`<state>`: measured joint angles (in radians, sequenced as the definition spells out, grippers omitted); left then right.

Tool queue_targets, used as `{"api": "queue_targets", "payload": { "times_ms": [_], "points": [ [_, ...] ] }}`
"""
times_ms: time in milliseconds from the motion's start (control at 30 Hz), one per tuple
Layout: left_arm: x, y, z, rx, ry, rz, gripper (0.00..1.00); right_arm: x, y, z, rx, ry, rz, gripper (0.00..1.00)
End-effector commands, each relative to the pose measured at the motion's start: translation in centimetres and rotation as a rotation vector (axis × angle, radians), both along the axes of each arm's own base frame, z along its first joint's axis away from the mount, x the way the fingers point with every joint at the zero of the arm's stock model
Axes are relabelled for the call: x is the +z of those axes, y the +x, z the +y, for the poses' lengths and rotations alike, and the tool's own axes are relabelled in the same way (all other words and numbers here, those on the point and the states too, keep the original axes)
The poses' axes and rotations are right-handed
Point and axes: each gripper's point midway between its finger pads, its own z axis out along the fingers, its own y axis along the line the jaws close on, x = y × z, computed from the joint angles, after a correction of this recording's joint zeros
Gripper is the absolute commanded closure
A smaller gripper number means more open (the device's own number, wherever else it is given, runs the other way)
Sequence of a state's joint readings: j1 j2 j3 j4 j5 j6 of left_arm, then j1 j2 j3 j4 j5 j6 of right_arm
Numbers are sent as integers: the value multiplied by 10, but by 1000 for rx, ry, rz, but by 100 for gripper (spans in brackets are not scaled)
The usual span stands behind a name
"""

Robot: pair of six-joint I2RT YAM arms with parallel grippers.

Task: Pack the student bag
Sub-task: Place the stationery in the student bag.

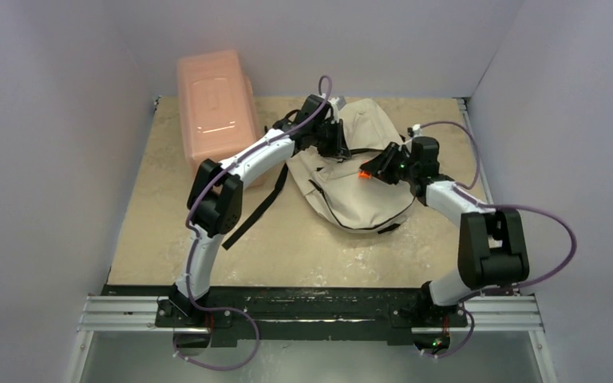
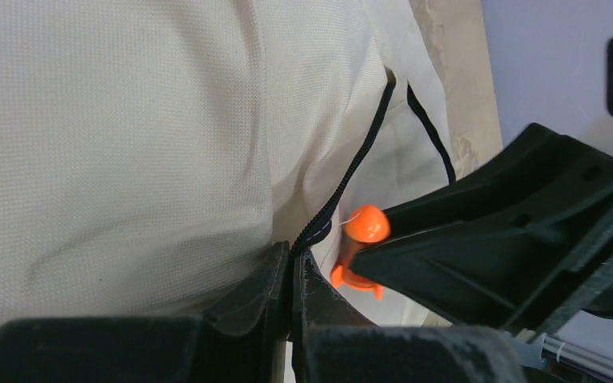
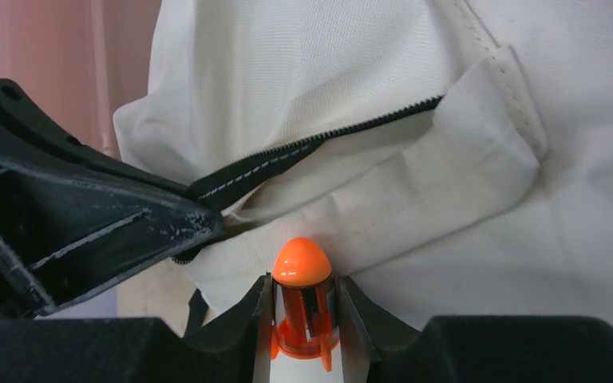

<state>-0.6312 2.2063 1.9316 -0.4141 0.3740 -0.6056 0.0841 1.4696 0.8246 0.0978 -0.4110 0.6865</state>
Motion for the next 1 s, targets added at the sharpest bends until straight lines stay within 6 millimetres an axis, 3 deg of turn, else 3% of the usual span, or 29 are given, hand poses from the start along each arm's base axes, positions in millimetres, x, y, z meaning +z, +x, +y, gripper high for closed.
{"api": "queue_targets", "payload": {
  "times_ms": [0,167,467,600,667,800,967],
  "points": [
    [54,-12,-2,-28,-23,-74,100,40,35,33,70,170,-177,77],
    [67,-14,3,-42,0,-106,100,40,50,41,62,241,-235,74],
    [94,-25,0,-80,-26,-160,100,53,65,43,-61,526,-275,72],
    [98,-25,-2,-77,-44,-158,100,42,82,48,-95,366,-415,61],
    [96,-24,-2,-71,-47,-148,100,36,83,54,-111,279,-457,52],
    [92,-22,0,-64,-45,-135,100,24,82,65,-93,156,-494,44],
    [84,-16,9,-43,-50,-97,100,8,72,45,-124,-1,-422,25]
  ]
}}
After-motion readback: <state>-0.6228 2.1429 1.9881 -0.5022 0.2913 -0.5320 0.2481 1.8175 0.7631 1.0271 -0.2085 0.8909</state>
